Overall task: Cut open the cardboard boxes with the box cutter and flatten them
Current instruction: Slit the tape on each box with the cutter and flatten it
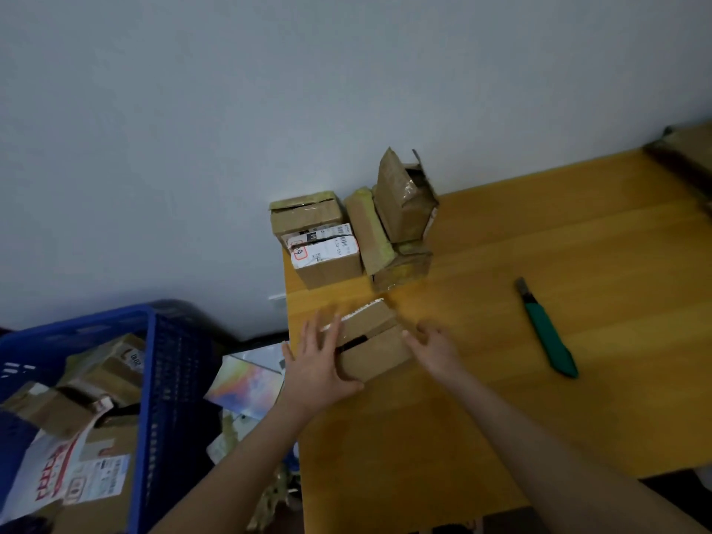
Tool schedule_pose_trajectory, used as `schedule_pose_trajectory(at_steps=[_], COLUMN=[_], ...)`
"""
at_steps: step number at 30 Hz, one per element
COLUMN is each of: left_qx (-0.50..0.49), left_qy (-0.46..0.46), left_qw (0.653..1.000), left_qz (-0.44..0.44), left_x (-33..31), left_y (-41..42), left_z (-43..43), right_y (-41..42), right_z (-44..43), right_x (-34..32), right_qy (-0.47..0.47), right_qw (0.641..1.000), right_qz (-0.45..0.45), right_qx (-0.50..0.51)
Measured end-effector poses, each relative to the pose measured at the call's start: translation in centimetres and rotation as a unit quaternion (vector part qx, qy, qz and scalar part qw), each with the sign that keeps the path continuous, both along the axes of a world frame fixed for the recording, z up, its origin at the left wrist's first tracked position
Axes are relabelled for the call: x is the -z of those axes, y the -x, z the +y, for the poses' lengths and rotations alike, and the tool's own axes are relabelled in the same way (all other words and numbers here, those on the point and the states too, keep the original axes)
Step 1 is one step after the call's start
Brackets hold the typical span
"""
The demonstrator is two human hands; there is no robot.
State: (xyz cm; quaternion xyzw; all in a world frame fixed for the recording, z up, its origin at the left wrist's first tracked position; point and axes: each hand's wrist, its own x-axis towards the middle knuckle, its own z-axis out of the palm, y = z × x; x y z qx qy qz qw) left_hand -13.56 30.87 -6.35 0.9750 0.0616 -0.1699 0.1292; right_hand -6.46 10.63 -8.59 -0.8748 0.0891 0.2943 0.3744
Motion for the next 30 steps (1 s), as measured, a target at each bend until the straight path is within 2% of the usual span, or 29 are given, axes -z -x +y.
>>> schedule_pose_trajectory(at_steps=[2, 4, 8, 13, 17, 19, 21, 24, 26, 28, 30], left_qx=[-0.141, -0.199, -0.19, -0.213, -0.244, -0.211, -0.15, -0.106, -0.078, 0.008, 0.092], left_qy=[0.133, 0.224, 0.209, 0.251, 0.288, 0.247, 0.168, 0.058, 0.007, -0.014, -0.04], left_qw=[0.981, 0.954, 0.959, 0.944, 0.926, 0.946, 0.974, 0.99, 0.997, 0.997, 0.993], left_qz=[0.006, 0.012, 0.001, 0.005, -0.008, -0.006, 0.028, 0.069, 0.014, -0.069, -0.058], left_x=[0.5, 0.3, -0.9, -3.4, -5.5, -6.1, -6.1, -5.5, -5.1, -4.7, -3.7], left_y=[0.7, 1.3, 0.9, -2.5, -4.9, -5.7, -6.1, -6.1, -5.6, -5.0, -4.4], left_z=[-0.1, -1.2, -4.5, -7.9, -9.3, -9.6, -9.7, -9.7, -10.2, -11.5, -12.9], right_y=[0.2, 0.8, 0.6, -1.2, -2.1, -2.3, -2.4, -2.4, -2.4, -2.2, -2.0], right_z=[-0.3, -0.5, -3.5, -8.5, -10.8, -11.2, -10.9, -9.7, -8.7, -8.1, -8.5], right_x=[0.3, 0.1, -1.7, -5.8, -7.2, -7.1, -7.0, -6.3, -5.5, -4.3, -3.5], right_qy=[-0.024, -0.076, -0.203, -0.309, -0.2, -0.128, -0.078, -0.098, -0.127, -0.153, -0.11], right_qw=[1.0, 0.997, 0.968, 0.936, 0.967, 0.977, 0.985, 0.979, 0.973, 0.97, 0.984], right_qz=[0.008, 0.018, 0.008, 0.016, -0.036, -0.059, -0.049, 0.008, 0.021, 0.024, 0.009], right_qx=[0.002, 0.025, 0.146, 0.166, 0.153, 0.157, 0.148, 0.177, 0.194, 0.19, 0.136])
